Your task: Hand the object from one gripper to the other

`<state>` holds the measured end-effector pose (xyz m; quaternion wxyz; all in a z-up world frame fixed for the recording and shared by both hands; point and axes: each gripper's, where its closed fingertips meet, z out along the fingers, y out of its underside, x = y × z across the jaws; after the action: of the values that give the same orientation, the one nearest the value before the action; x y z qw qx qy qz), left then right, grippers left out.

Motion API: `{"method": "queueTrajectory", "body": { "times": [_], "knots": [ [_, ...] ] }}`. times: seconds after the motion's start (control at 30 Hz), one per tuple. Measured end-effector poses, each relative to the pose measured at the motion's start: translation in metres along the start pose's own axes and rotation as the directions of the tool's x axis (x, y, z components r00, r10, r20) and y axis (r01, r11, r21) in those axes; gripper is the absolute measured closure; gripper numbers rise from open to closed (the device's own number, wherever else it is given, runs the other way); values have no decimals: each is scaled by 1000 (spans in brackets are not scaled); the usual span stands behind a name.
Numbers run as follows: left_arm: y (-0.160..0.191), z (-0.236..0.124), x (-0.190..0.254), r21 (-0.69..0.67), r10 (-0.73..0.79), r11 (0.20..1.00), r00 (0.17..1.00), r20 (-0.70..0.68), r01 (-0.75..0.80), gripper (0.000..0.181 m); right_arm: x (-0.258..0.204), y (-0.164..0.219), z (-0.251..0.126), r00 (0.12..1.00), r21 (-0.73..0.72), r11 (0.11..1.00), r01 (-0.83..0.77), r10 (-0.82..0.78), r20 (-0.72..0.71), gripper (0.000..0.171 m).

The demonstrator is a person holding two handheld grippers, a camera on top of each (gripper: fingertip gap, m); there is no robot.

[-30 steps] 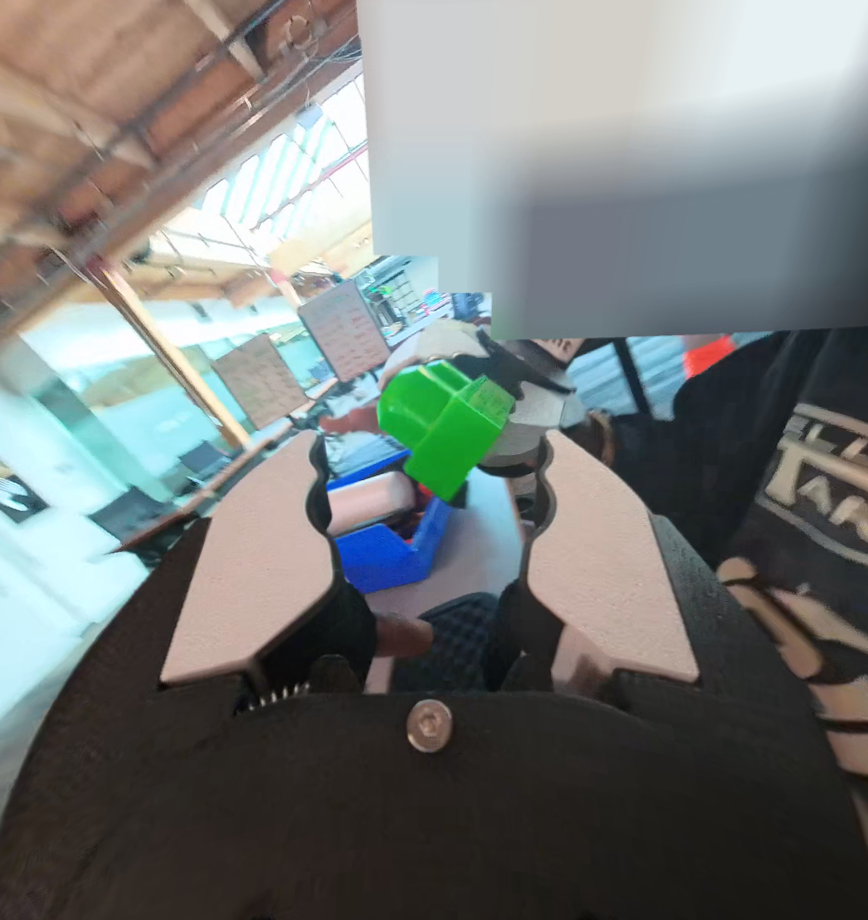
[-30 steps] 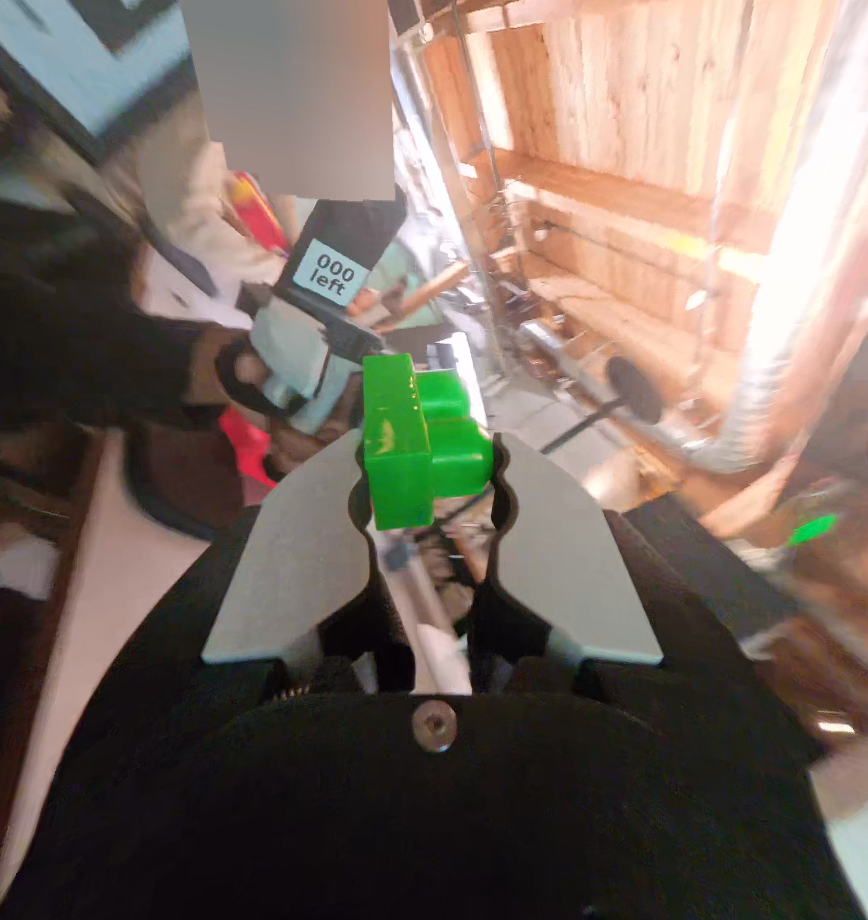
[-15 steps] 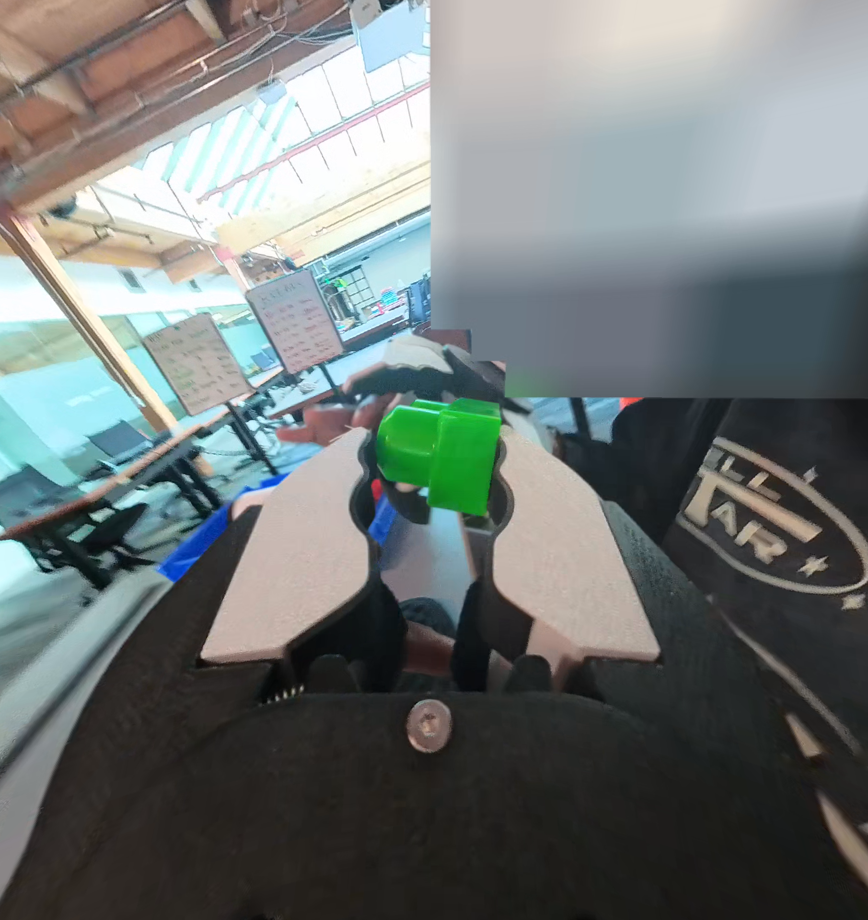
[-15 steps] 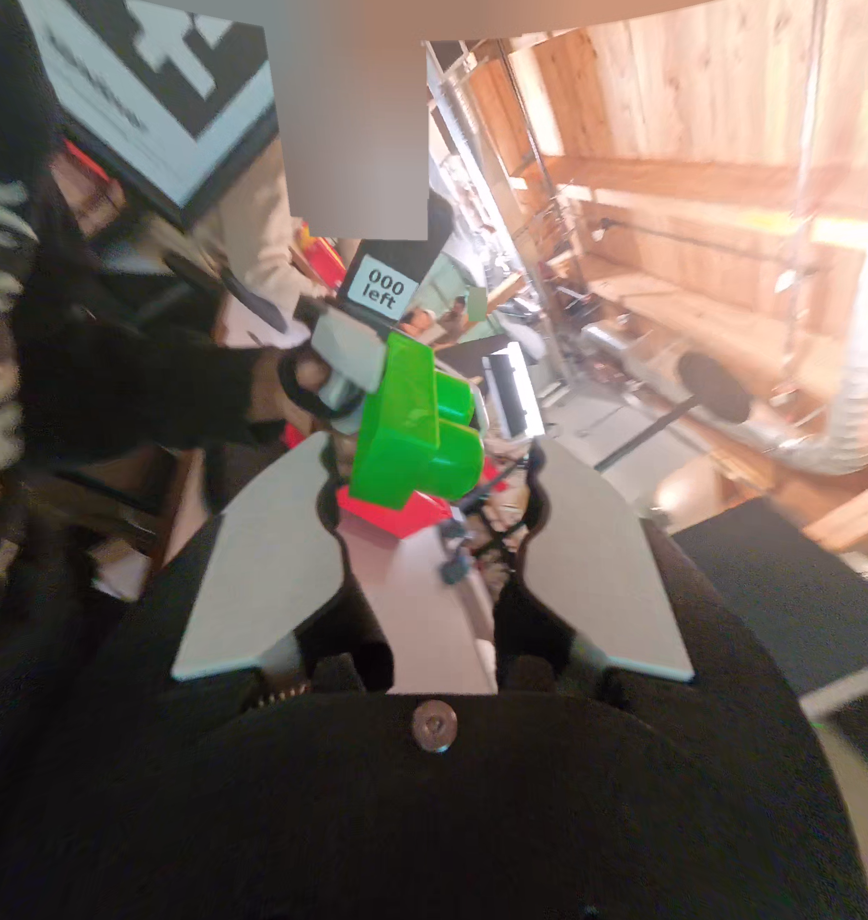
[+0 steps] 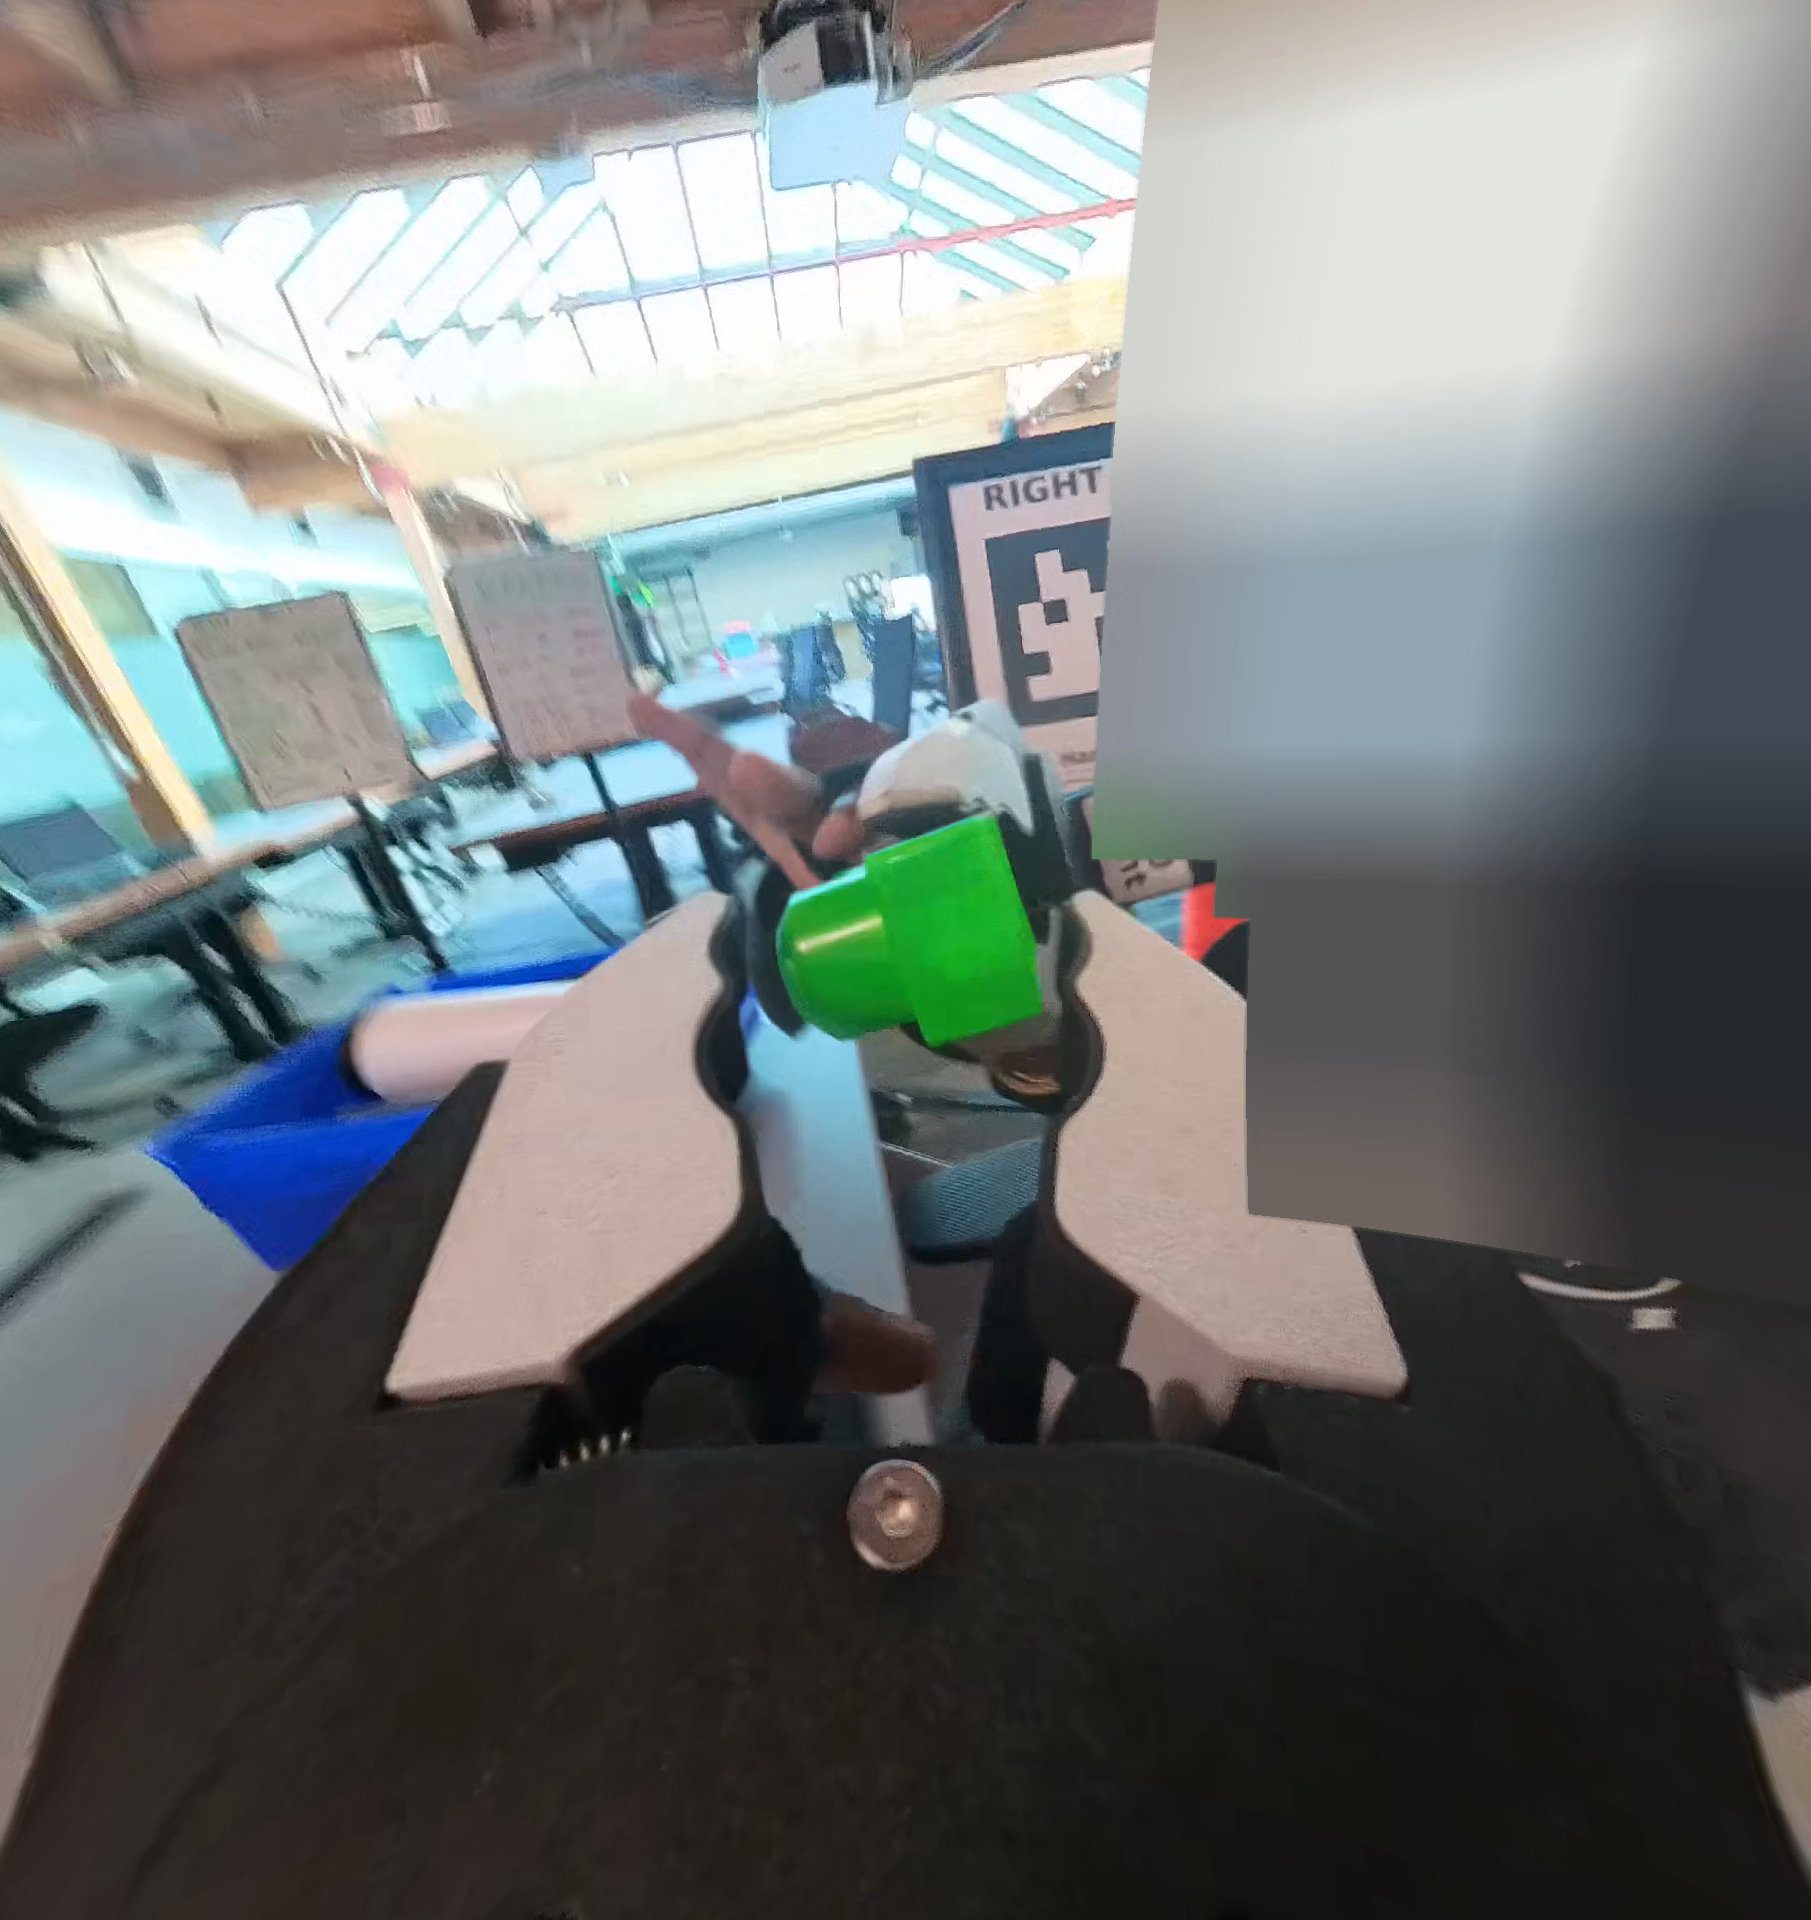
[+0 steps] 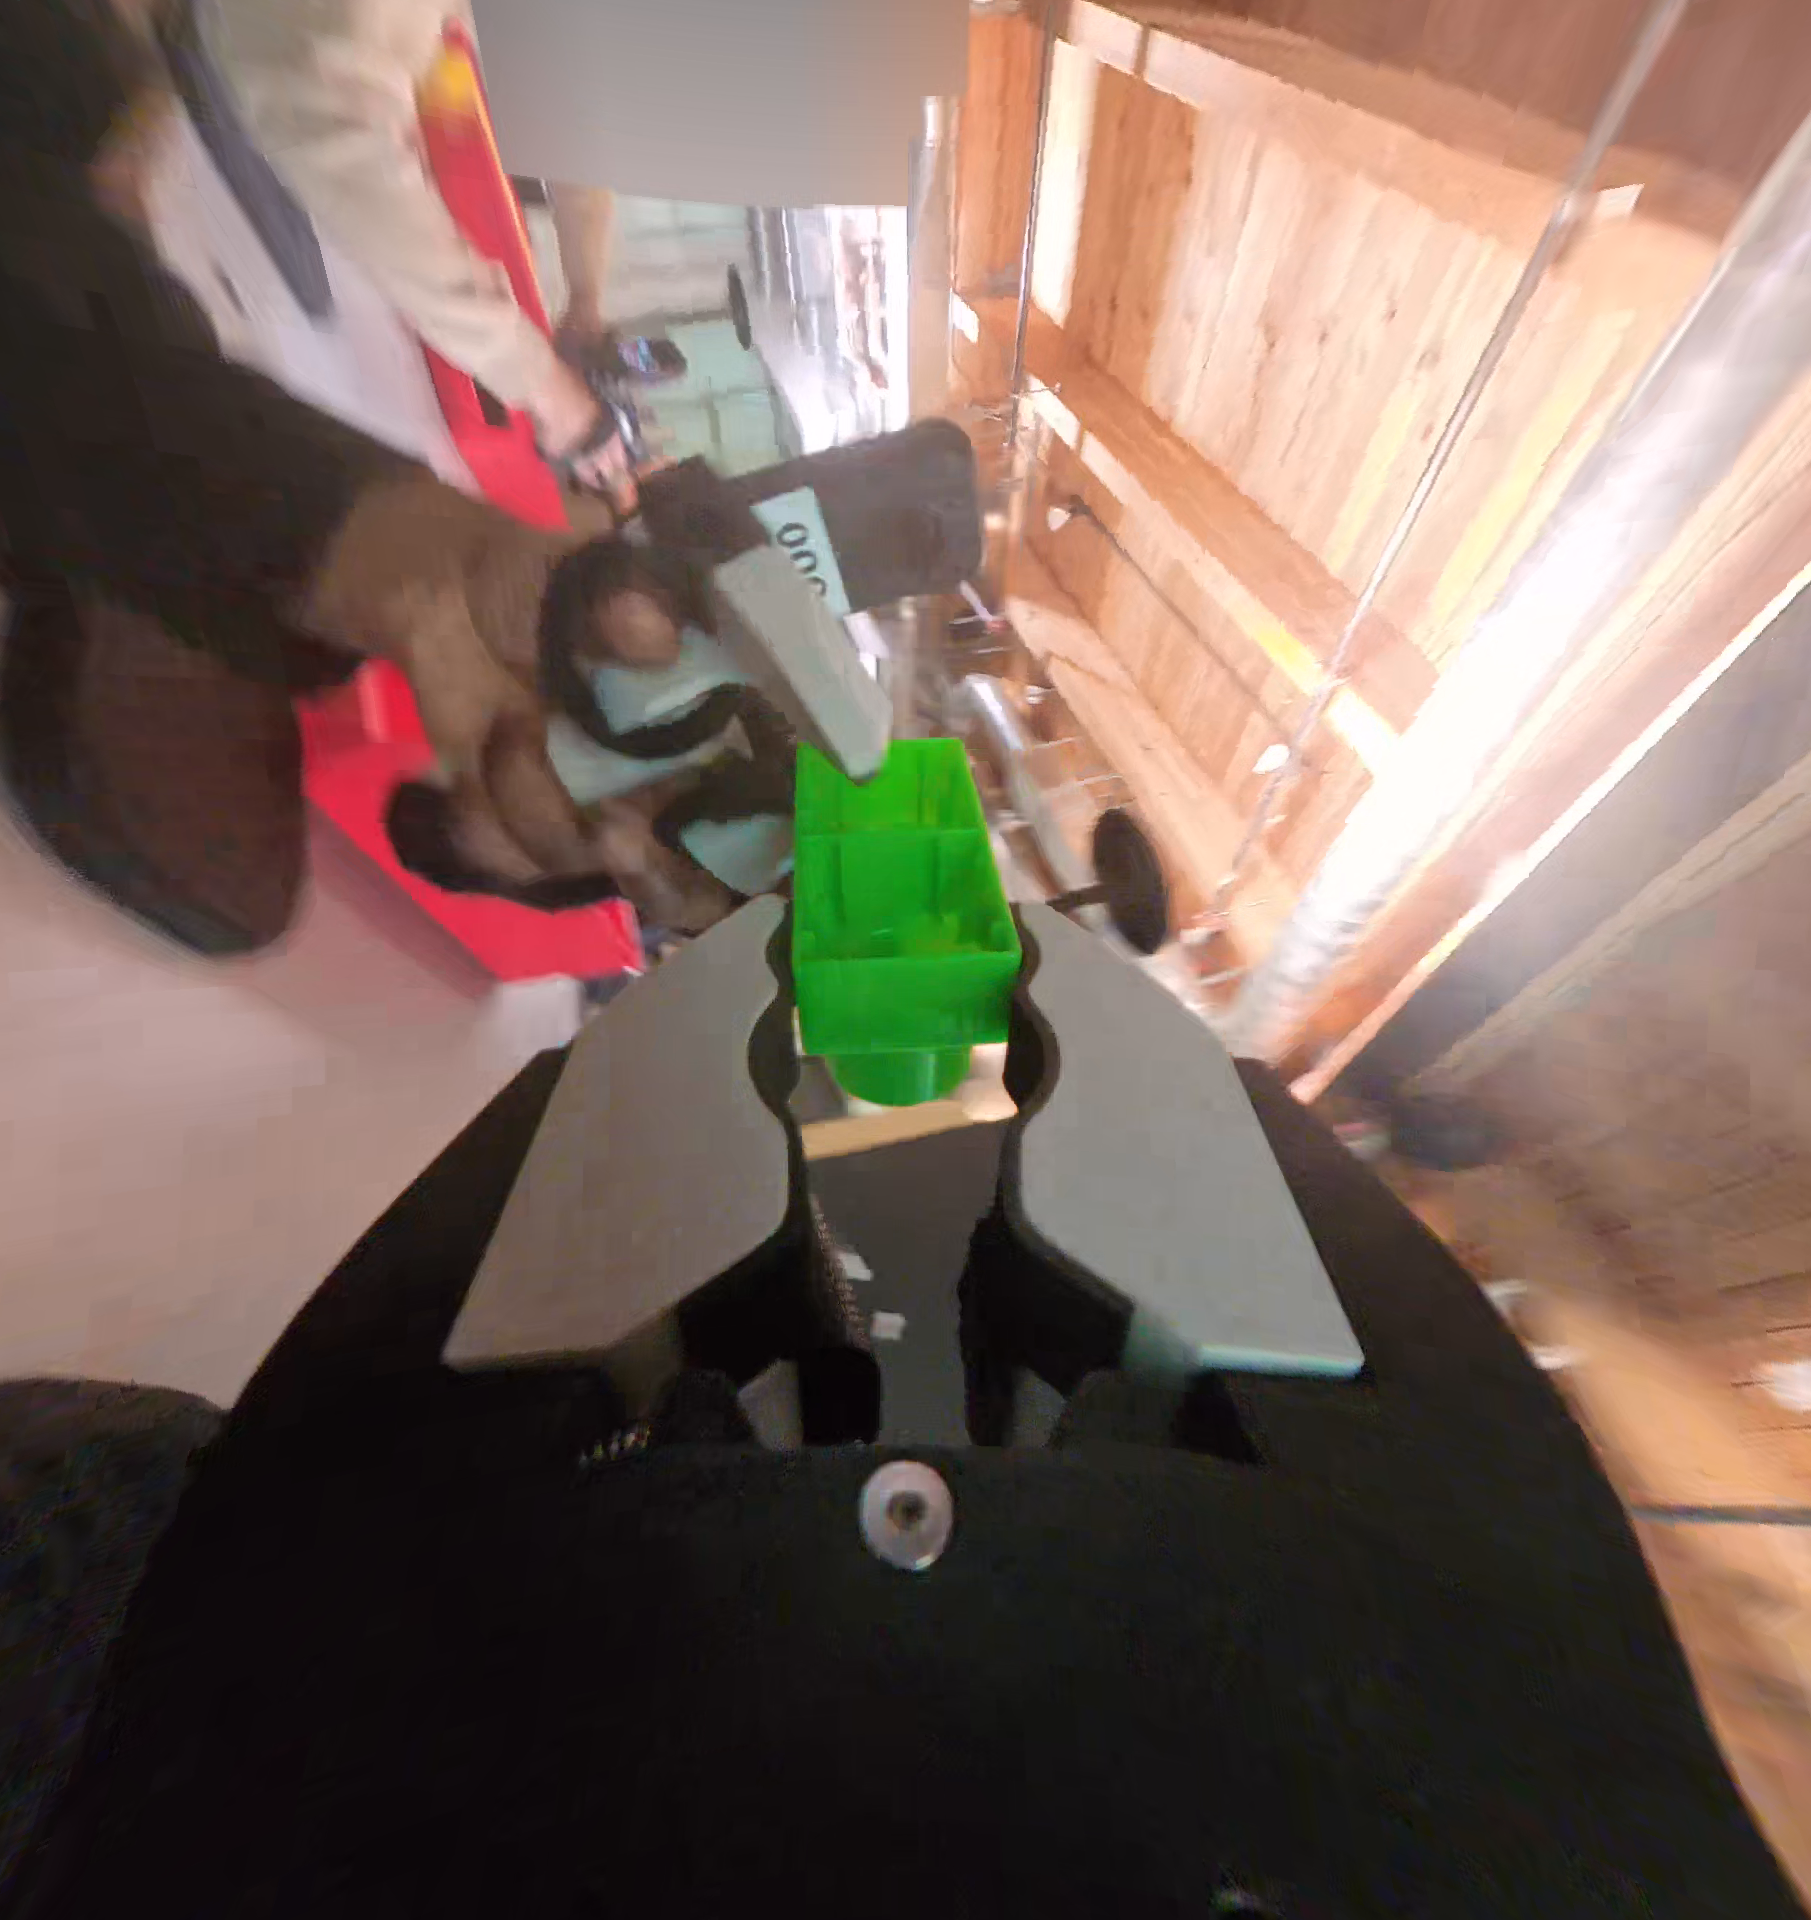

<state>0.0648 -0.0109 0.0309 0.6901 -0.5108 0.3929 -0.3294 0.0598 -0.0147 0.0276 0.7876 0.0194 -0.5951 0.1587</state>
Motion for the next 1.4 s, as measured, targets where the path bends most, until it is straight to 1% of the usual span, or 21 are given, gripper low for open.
{"method": "queueTrajectory", "body": {
  "times": [0.03, 0.1, 0.17, 0.23, 0.3, 0.33, 0.37, 0.53, 0.73, 0.83, 0.9, 0.97, 1.0, 1.03, 1.07, 1.17, 1.2, 1.23, 1.3, 1.33, 1.4],
  "knots": [
    [-2, -1, 0, 14, 75, 997, 997, 21, -75, 120, 0, 0, 0, 992, 10, 993, -118, 118, 32, 134],
    [-3, -2, 0, -5, 212, 977, 975, 62, -212, 117, 0, 2, -1, 944, 10, 948, -319, 317, 94, 134],
    [-3, -3, 2, -38, 308, 951, 948, 78, -306, 117, -4, 0, -3, 863, 17, 874, -485, 475, 174, 134],
    [-1, -2, 6, -68, 376, 926, 923, 76, -372, 119, -7, -3, -5, 773, 6, 795, -606, 587, 241, 134],
    [1, 0, 9, -89, 407, 912, 911, 69, -400, 127, -9, -4, -5, 716, -1, 744, -669, 644, 271, 134],
    [3, 1, 10, -102, 408, 910, 911, 60, -401, 138, -9, -4, -5, 694, -10, 725, -688, 663, 280, 134],
    [5, 2, 11, -114, 401, 912, 915, 48, -394, 143, -9, -4, -5, 681, -14, 713, -701, 676, 283, 134],
    [5, 1, 9, -112, 333, 938, 942, 38, -327, 144, -7, -4, -5, 630, -16, 661, -751, 723, 284, 134],
    [-2, -4, 7, -70, 286, 956, 957, 36, -283, 145, 7, -4, -9, 597, 51, 607, -793, 758, 263, 129],
    [-1, -4, 7, -74, 287, 956, 957, 35, -284, 144, 2, -6, -9, 593, 31, 611, -791, 753, 284, 134],
    [-2, -4, 8, -66, 278, 959, 960, 33, -275, 144, 3, -7, -8, 607, 36, 624, -781, 743, 282, 135],
    [-4, -3, 6, -51, 250, 968, 967, 53, -248, 144, 6, -7, -8, 598, 36, 613, -789, 753, 274, 135],
    [-7, -4, 2, -40, 248, 969, 965, 81, -245, 137, 9, -6, -8, 599, 42, 610, -791, 758, 258, 135],
    [-11, -5, -2, -18, 252, 968, 960, 118, -252, 127, 14, -3, -9, 613, 52, 619, -784, 757, 226, 135],
    [-17, -9, -8, 11, 254, 966, 953, 166, -260, 122, 20, 3, -10, 632, 56, 633, -772, 754, 179, 135],
    [-44, -30, -38, 137, 184, 959, 911, 370, -249, 105, 42, 29, -17, 689, 32, 689, -724, 725, -1, 135],
    [-54, -42, -51, 188, 139, 950, 879, 456, -248, 100, 50, 38, -22, 703, 22, 706, -708, 708, -63, 135],
    [-64, -58, -64, 241, 93, 934, 830, 550, -264, 99, 59, 48, -28, 715, 7, 721, -693, 688, -129, 135],
    [-84, -100, -85, 338, 1, 875, 701, 713, -345, 96, 76, 71, -42, 738, -47, 756, -653, 621, -263, 135],
    [-92, -119, -90, 369, -34, 843, 646, 762, -391, 96, 83, 84, -50, 755, -89, 776, -625, 571, -322, 135],
    [-106, -150, -93, 402, -86, 799, 576, 813, -448, 88, 95, 110, -69, 785, -195, 802, -565, 450, -426, 135]
  ]
}}
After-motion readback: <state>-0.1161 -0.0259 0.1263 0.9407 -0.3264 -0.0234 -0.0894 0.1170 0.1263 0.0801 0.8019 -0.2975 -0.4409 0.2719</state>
